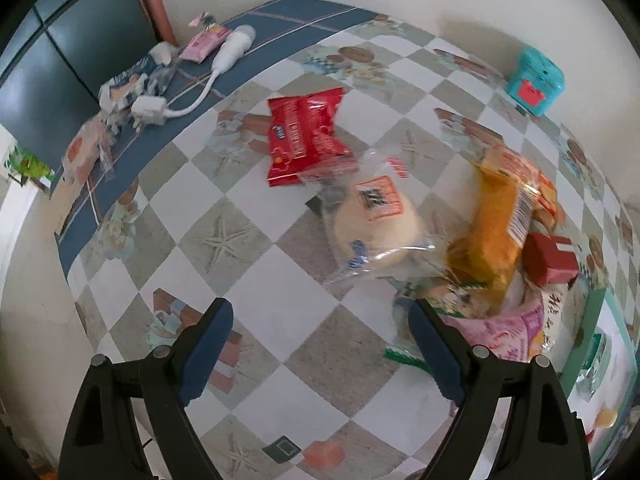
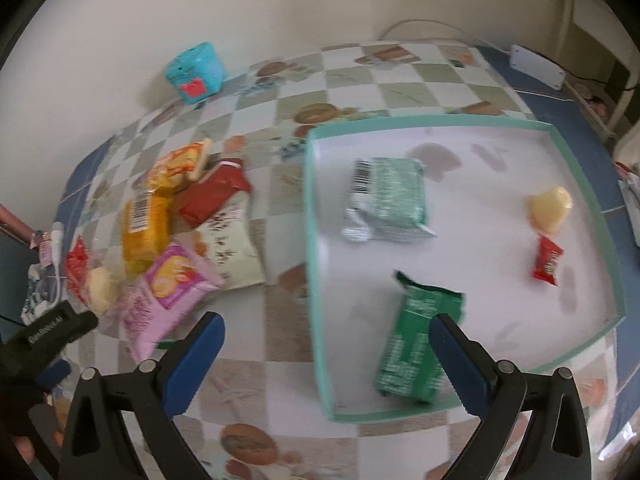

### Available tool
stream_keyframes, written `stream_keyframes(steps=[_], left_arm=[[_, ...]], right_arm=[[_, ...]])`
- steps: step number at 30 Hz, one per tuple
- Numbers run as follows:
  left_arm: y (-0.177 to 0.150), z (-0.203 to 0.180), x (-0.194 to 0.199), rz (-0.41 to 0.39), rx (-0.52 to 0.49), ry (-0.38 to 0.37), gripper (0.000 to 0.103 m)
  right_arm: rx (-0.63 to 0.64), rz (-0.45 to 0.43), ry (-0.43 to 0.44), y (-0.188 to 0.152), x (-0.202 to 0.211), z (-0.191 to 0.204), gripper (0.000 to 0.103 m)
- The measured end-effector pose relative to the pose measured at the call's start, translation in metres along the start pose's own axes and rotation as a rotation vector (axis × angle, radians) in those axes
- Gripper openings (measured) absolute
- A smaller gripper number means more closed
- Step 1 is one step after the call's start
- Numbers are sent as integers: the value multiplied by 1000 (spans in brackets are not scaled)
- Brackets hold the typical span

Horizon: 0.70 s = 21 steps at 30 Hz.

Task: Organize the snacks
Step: 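Release the green box in the tray and withdraw both grippers to the pile, then grasp the pink swiss roll bag with the right gripper while the left grasps a green-printed bread bag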

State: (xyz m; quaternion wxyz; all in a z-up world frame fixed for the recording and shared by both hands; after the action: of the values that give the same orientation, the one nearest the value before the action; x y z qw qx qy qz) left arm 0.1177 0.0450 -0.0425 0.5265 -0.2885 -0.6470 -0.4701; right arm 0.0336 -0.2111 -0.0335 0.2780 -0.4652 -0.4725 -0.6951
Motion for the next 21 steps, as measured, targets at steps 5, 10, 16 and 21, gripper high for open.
stream_keyframes(steps=[5, 10, 16, 21], left_arm=[[8, 13, -10, 27, 39, -9, 90], [13, 18, -19, 54, 55, -34, 90], [18, 16, -30, 80, 65, -52, 90], [24, 10, -39, 92, 68, -78, 90]], right_arm=[[35, 7, 29, 8, -8, 26, 103], [64, 25, 40, 15, -18, 52, 103], [24, 71, 96, 21, -37, 72, 103], [-2, 75, 88, 26, -46, 84, 103]])
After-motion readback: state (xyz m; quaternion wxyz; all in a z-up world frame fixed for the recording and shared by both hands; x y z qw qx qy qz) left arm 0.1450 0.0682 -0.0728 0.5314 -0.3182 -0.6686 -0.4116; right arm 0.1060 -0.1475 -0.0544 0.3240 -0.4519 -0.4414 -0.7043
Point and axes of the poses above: each gripper's, at about its wrist camera, not at the fingertips, and x roughly against the way its jaws point, z to its left, y to its top, the point moved 2 cm from there along -x, roughly the way its jaws point, and after that the axes turned 7 degrees about x, right-handed, at the moved point
